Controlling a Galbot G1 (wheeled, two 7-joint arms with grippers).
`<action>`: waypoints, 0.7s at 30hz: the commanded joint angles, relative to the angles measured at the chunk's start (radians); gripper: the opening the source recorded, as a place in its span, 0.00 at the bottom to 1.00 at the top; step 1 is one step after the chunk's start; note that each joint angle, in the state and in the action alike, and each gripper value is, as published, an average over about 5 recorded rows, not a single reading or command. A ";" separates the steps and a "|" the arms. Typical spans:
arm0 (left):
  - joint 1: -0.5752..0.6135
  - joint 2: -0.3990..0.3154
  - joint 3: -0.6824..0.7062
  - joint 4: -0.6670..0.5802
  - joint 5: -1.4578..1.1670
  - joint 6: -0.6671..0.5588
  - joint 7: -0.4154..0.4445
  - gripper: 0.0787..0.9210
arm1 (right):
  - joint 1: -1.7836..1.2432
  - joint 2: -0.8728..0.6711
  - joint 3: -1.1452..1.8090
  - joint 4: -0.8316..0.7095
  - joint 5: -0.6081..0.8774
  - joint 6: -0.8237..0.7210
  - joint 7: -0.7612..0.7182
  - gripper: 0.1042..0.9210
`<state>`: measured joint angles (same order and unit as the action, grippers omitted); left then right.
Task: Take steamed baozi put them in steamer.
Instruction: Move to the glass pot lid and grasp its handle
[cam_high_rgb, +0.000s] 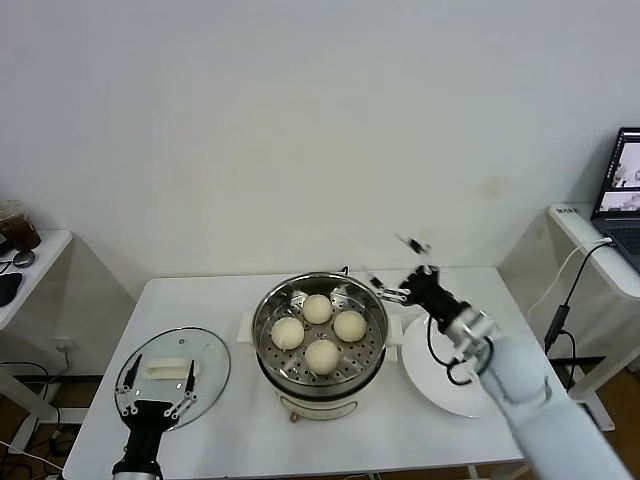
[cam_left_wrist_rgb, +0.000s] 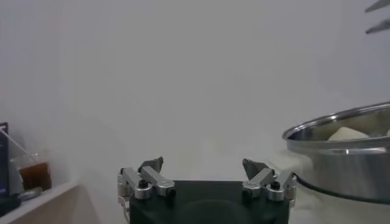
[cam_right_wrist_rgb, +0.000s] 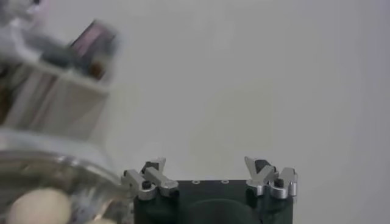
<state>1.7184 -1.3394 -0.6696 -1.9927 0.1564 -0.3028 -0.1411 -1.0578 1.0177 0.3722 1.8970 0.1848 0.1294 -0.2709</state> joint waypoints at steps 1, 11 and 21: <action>-0.019 0.004 -0.099 0.076 0.567 -0.012 -0.148 0.88 | -0.509 0.458 0.537 0.034 -0.108 0.268 0.010 0.88; 0.007 0.109 -0.210 0.228 1.125 -0.035 -0.186 0.88 | -0.623 0.482 0.581 0.032 -0.013 0.064 0.057 0.88; -0.122 0.183 -0.126 0.404 1.238 -0.038 -0.184 0.88 | -0.643 0.492 0.557 0.026 -0.026 0.035 0.047 0.88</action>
<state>1.6891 -1.2248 -0.8121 -1.7612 1.1093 -0.3363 -0.2928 -1.6043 1.4389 0.8626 1.9200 0.1521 0.1969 -0.2313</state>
